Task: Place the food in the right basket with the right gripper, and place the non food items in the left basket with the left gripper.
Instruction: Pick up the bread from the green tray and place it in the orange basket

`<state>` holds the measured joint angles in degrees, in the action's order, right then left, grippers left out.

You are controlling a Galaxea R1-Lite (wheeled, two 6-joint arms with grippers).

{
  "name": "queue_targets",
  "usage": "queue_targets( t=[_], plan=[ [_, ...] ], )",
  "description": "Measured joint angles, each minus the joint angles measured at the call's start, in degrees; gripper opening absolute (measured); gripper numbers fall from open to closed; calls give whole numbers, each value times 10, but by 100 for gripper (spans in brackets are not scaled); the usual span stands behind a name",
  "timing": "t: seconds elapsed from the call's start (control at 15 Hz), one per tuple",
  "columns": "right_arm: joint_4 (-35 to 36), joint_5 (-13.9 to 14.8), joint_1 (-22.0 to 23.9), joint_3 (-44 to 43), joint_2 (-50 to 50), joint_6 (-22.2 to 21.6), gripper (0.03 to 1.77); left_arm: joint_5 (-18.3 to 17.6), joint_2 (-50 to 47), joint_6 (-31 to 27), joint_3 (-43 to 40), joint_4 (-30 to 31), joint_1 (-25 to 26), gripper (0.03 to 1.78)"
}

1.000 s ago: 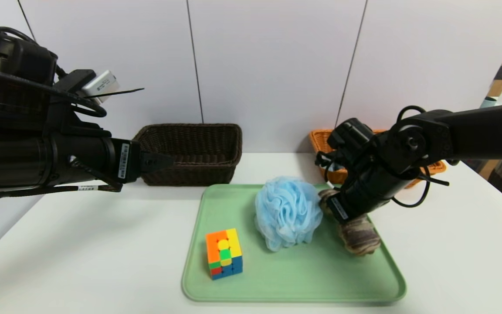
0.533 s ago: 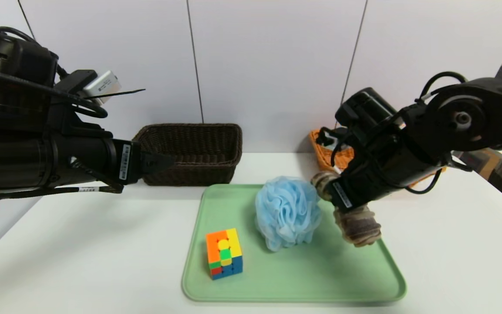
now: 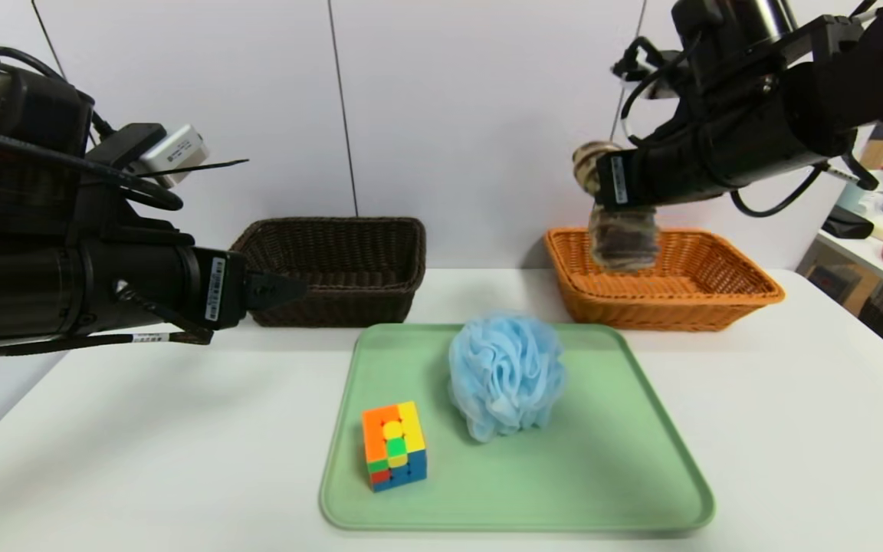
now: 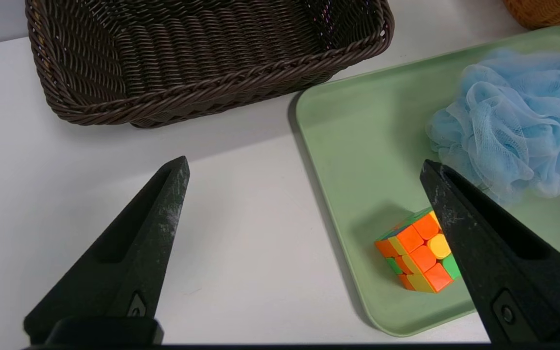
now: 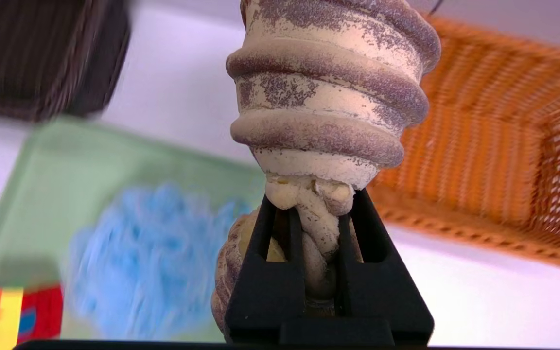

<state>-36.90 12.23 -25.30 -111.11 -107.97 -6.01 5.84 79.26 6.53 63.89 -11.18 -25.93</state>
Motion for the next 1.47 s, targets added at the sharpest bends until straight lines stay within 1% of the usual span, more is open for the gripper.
queue_targets(
  t=[0.07,0.13,0.27,0.4,0.47,0.73,1.07,1.2,1.4,1.47],
  plan=[
    [31,0,15,-5,-10,-18,21,0,-2,0,0,0,0,169],
    [64,0,27,-7,-20,-46,21,0,-4,0,-2,0,-1,169],
    [122,-3,50,-8,-45,-119,21,0,-7,0,-4,0,-1,169],
    [137,-5,76,-9,-70,-171,21,0,-10,0,-8,0,-1,169],
    [135,-7,87,-9,-83,-189,21,1,-11,0,-9,-1,-2,169],
    [120,-33,127,-7,-117,-214,21,2,-14,0,-10,-1,-3,169],
    [99,-32,153,-3,-151,-203,21,3,-15,4,-14,0,-4,169],
    [93,-32,158,-3,-155,-197,53,3,-15,4,-14,0,-3,169],
    [94,-30,158,-4,-158,-191,90,3,-14,4,-14,0,-3,169],
    [94,-26,159,-5,-159,-188,100,3,-14,4,-14,0,-3,169]
  ],
)
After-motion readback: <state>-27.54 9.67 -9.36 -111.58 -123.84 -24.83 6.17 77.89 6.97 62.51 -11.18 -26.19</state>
